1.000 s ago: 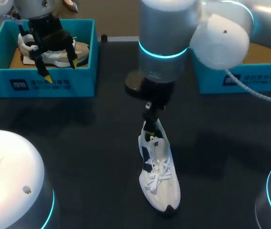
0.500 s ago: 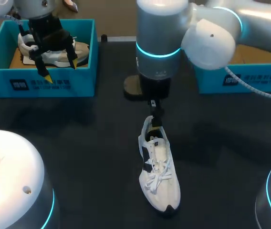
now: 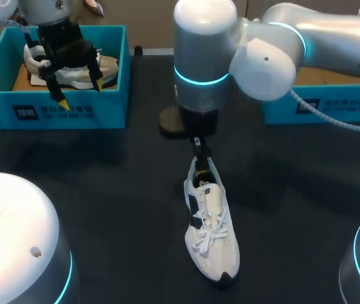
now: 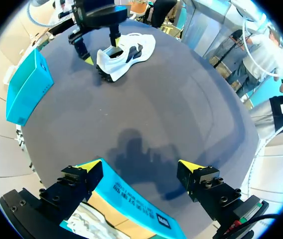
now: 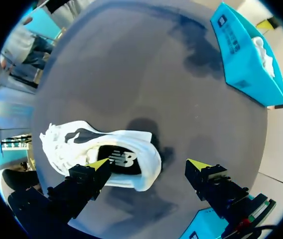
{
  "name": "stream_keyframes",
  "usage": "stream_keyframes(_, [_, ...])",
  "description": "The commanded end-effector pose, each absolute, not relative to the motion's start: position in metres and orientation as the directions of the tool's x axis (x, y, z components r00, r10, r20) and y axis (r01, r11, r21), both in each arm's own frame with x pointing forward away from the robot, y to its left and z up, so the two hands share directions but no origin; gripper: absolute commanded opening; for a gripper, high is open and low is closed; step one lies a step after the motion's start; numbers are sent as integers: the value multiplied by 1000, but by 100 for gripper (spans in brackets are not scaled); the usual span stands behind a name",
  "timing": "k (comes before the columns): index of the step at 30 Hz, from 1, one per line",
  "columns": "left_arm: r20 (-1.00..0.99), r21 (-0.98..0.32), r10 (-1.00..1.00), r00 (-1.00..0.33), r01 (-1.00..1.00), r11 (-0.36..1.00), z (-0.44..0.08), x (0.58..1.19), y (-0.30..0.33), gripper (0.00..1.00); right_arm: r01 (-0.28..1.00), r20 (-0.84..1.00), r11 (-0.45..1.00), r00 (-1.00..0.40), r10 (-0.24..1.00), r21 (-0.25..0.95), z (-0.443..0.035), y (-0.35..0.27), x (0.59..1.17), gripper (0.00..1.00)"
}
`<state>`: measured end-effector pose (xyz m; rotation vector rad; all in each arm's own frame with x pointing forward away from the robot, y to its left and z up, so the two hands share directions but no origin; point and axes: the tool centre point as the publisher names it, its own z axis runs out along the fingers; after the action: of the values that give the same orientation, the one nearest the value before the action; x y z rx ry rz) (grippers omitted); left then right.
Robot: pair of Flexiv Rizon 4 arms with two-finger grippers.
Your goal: Take the shoe out of the shoebox, open the shoe tongue, remove and reinsert the insole, then place the shoe into the shoebox
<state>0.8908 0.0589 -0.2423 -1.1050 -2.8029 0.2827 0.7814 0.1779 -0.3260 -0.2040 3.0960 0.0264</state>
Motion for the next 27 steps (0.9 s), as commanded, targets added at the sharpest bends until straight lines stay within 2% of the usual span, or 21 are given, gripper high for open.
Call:
stream_keyframes(1, [39, -212, 685, -728, 664, 717, -242, 890, 59, 100, -128, -43, 992, -991, -127, 14, -341, 178, 787, 100])
stream_keyframes(19, [39, -212, 685, -728, 664, 717, -242, 890, 59, 100, -90, -40, 996, -995, -89, 28, -377, 163, 804, 100])
stream_keyframes(25, [39, -212, 685, -728, 664, 717, -242, 890, 59, 100, -77, -1, 997, -997, -77, -2, -385, 168, 806, 100])
stream_keyframes(27, [39, -212, 685, -728, 664, 717, -242, 890, 59, 100, -76, 8, 997, -997, -76, -1, -389, 168, 806, 95])
